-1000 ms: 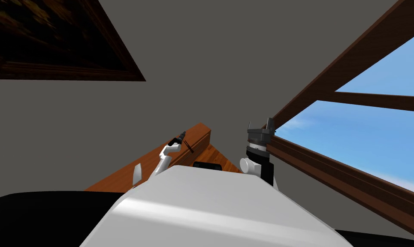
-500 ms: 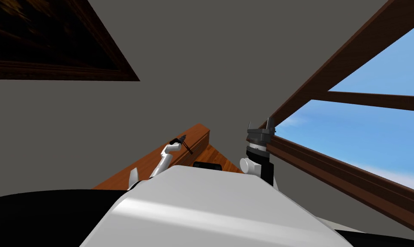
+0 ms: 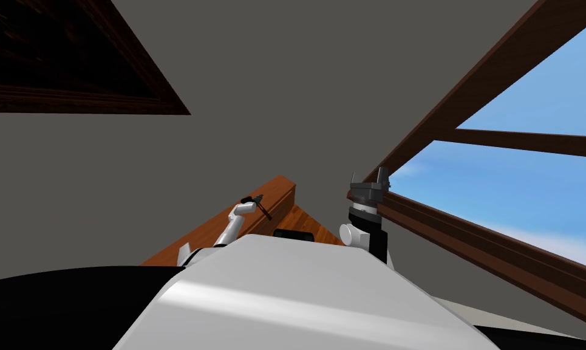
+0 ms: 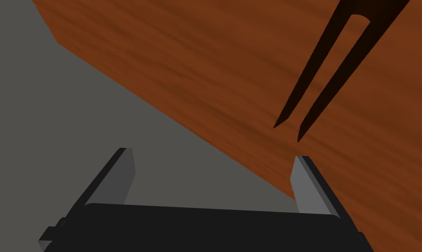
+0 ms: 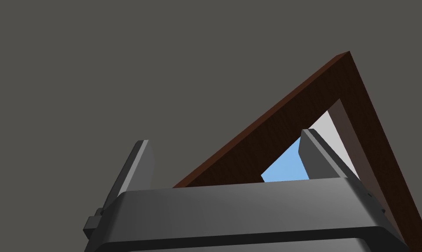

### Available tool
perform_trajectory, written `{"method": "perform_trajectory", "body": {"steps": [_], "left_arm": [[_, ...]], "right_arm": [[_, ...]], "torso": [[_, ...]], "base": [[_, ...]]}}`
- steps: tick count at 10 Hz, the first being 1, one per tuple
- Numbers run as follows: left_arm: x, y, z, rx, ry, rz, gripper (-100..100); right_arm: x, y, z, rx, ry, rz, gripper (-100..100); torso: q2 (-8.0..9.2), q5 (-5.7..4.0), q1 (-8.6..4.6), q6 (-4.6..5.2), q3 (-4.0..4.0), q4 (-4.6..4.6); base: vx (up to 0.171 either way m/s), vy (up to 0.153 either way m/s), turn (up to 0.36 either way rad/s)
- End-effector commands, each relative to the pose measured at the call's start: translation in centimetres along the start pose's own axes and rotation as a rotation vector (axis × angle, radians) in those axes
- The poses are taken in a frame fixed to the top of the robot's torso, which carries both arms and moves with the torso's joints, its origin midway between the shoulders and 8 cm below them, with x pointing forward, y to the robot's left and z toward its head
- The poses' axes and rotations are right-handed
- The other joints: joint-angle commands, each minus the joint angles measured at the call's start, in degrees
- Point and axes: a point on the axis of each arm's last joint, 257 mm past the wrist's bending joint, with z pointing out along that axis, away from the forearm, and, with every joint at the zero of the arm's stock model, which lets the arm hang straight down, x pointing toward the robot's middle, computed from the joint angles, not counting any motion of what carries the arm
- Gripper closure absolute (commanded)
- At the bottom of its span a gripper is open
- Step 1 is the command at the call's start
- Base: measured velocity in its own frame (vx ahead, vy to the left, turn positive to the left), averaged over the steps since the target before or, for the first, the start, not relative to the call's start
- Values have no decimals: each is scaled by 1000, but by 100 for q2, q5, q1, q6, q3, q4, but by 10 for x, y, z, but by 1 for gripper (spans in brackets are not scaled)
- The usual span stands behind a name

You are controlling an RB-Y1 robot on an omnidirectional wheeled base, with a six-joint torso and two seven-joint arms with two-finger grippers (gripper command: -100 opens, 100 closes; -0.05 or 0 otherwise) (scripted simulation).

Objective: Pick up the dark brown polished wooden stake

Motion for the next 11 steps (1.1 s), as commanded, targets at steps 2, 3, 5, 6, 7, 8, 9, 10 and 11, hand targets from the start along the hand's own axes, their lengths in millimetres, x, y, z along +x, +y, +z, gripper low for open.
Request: {"method": "perform_trajectory", "body": {"steps": [2, 3, 5, 6, 7, 8, 9, 10, 11], "left_arm": [[8, 27, 5, -83, 49, 11, -100], [9, 35, 8, -120, 75, 24, -100], [14, 46, 9, -145, 89, 20, -100], [18, 57, 10, -191, 123, 30, -100], [21, 64, 10, -204, 129, 27, -100], [23, 72, 10, -241, 160, 37, -100], [27, 80, 10, -259, 169, 33, -100], [29, 89, 9, -298, 202, 41, -100], [32, 95, 9, -310, 208, 38, -100]], "right_arm": [[0, 0, 0, 0, 0, 0, 0], [0, 0, 0, 0, 0, 0, 0], [0, 0, 0, 0, 0, 0, 0], [0, 0, 0, 0, 0, 0, 0], [0, 0, 0, 0, 0, 0, 0], [0, 0, 0, 0, 0, 0, 0], [0, 0, 0, 0, 0, 0, 0], [0, 0, 0, 0, 0, 0, 0], [0, 0, 0, 0, 0, 0, 0]], "torso": [[0, 0, 1, 2, 0, 0], [1, 0, 1, 0, 1, 1], [0, -1, -1, 0, 0, 0], [3, -1, -3, -1, 2, 1], [3, -1, -3, 2, 2, 1], [3, 0, -2, 0, 2, 1], [0, -1, -1, 2, 1, 1], [0, 0, -1, -1, 0, 0], [0, -1, -1, 1, 0, 0]], "base": [[16, 12, -71], [20, 8, -90], [12, 3, -20], [10, 1, -94], [13, 7, -58], [20, 8, -97], [17, 9, -42], [20, 5, -86], [18, 5, -44]]}}
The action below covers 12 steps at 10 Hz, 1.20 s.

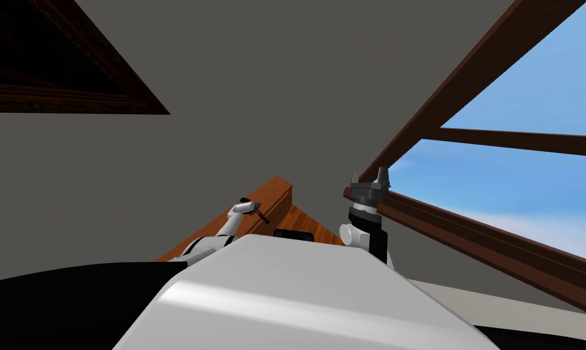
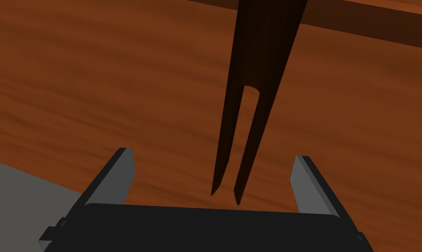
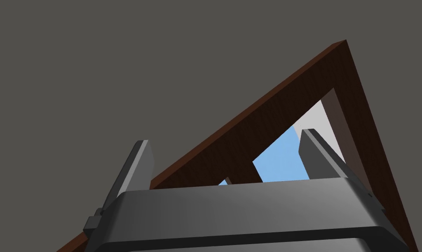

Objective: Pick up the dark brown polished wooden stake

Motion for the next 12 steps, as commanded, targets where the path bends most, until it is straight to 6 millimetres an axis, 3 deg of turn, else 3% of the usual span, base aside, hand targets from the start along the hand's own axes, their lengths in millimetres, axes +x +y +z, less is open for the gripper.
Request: {"method": "perform_trajectory", "body": {"steps": [1, 7, 12], "left_arm": [[5, 8, 2, -44, 39, 9, -100], [29, 54, 3, -196, 180, 14, -100], [42, 75, -2, -268, 261, 14, -100]], "right_arm": [[0, 0, 0, 0, 0, 0, 0], [0, 0, 0, 0, 0, 0, 0], [0, 0, 0, 0, 0, 0, 0]], "torso": [[0, 0, 0, 0, 0, 0], [-4, 0, -1, 2, -2, 0], [-4, 0, 0, 1, -2, 0]], "base": [[17, 4, -83], [23, 7, -70], [24, 7, -55]]}}
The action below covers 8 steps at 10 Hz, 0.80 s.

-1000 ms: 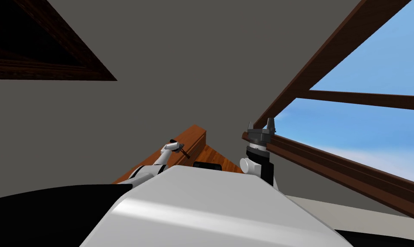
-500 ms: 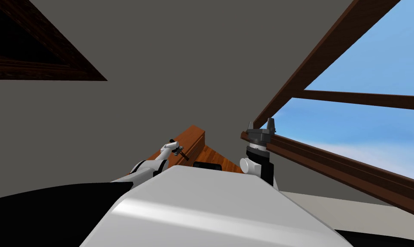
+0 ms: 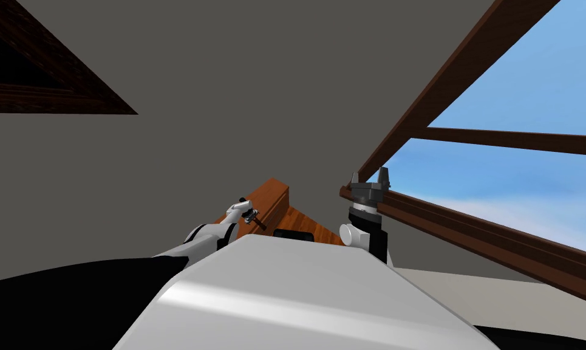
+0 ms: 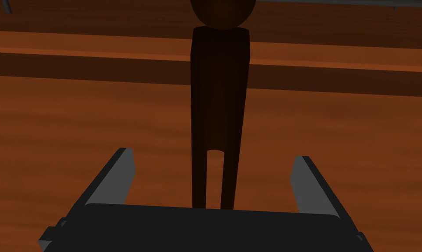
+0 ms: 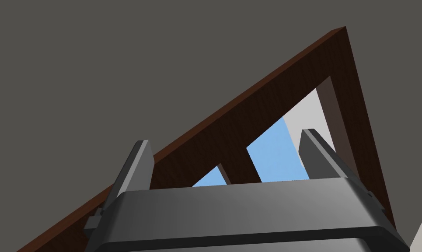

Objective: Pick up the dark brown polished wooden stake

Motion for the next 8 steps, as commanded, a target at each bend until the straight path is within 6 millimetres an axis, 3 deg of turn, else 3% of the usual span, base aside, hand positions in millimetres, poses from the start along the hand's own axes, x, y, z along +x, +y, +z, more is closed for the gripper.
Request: {"method": "perform_trajectory", "body": {"steps": [1, 2, 3, 7, 8], "left_arm": [[0, 0, 0, 0, 0, 0, -100], [0, 1, 0, -2, 2, 1, 0], [12, 2, 10, -2, 2, -6, -100], [31, 4, 25, -1, 2, -15, -100], [27, 4, 23, -3, 5, -13, -100]], "right_arm": [[0, 0, 0, 0, 0, 0, 0], [0, 0, 0, 0, 0, 0, 0], [0, 0, 0, 0, 0, 0, 0], [0, 0, 0, 0, 0, 0, 0], [0, 0, 0, 0, 0, 0, 0]], "torso": [[0, 0, 0, 0, 0, 0], [5, 0, -2, -1, 3, 1], [9, -1, -4, -1, 5, 2], [4, 4, 17, -1, 2, 1], [10, 3, 6, 0, 5, 1]], "base": [[12, 6, -5], [0, 0, 0], [17, 47, -38], [16, 54, -33], [-7, 0, -16]]}}
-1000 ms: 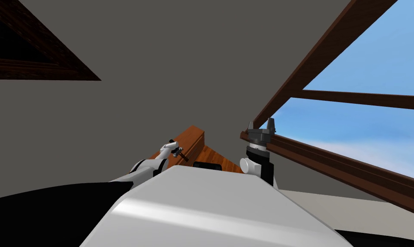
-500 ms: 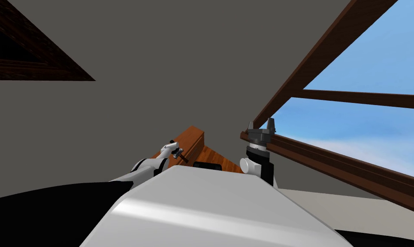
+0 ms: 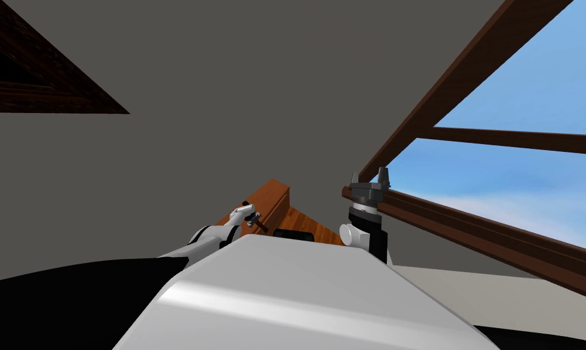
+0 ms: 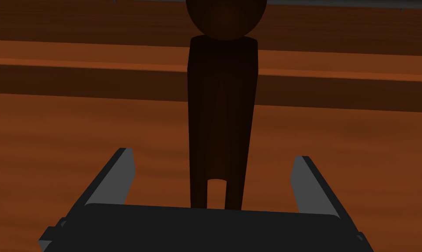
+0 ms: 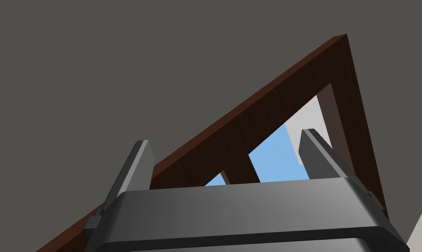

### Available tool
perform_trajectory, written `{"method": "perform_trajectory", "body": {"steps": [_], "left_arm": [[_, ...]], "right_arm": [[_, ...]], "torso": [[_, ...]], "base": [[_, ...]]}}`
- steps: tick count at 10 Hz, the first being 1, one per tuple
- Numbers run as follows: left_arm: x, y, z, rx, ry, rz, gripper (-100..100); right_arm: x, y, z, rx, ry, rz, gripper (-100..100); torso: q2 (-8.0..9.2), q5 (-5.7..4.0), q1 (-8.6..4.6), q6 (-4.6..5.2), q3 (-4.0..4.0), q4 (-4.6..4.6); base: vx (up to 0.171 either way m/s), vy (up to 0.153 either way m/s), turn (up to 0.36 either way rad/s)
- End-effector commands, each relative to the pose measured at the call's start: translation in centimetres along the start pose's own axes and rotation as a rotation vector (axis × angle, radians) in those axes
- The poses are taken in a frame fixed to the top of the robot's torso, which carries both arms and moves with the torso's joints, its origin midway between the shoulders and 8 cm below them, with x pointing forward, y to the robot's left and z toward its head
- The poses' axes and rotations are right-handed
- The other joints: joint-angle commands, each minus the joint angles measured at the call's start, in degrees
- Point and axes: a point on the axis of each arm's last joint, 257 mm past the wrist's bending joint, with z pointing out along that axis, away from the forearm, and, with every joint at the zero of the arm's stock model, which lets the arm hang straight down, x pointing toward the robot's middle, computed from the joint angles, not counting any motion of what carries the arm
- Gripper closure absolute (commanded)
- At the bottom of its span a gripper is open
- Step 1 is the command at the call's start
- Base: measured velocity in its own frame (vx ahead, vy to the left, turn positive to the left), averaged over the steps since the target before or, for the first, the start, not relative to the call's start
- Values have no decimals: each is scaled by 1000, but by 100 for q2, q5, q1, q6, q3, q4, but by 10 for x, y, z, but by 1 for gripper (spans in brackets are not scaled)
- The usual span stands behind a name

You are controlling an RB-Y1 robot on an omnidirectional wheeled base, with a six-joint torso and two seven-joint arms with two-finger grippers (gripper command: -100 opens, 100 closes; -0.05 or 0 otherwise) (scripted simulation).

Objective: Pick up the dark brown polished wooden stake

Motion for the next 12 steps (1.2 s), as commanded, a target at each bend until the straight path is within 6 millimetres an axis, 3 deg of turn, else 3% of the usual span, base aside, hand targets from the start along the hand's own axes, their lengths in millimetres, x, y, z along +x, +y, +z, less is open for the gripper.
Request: {"method": "perform_trajectory", "body": {"steps": [1, 5, 6, 7, 11, 12], "left_arm": [[0, 0, 0, 0, 0, 0, 100], [0, 1, 0, -1, 1, -1, 100], [0, 1, 0, -1, 1, 0, 0], [-9, -2, -8, 0, 0, 5, 100], [-21, -5, -18, 1, -1, 9, 100], [-22, -6, -18, 0, -1, 10, 0]], "right_arm": [[0, 0, 0, 0, 0, 0, 0], [0, 0, 0, 0, 0, 0, 0], [0, 0, 0, 0, 0, 0, 0], [0, 0, 0, 0, 0, 0, 0], [0, 0, 0, 0, 0, 0, 0], [0, 0, 0, 0, 0, 0, 0]], "torso": [[0, 0, 0, 0, 0, 0], [-3, 1, -2, 2, -1, 1], [-3, 0, -2, 2, -1, 1], [-3, 0, -2, 2, -1, 1], [7, -7, -26, 1, 5, 4], [4, -4, -17, 3, 3, 2]], "base": [[0, 0, 0], [0, 0, 0], [0, 0, 0], [0, -24, 47], [-15, -45, 33], [-2, -5, -1]]}}
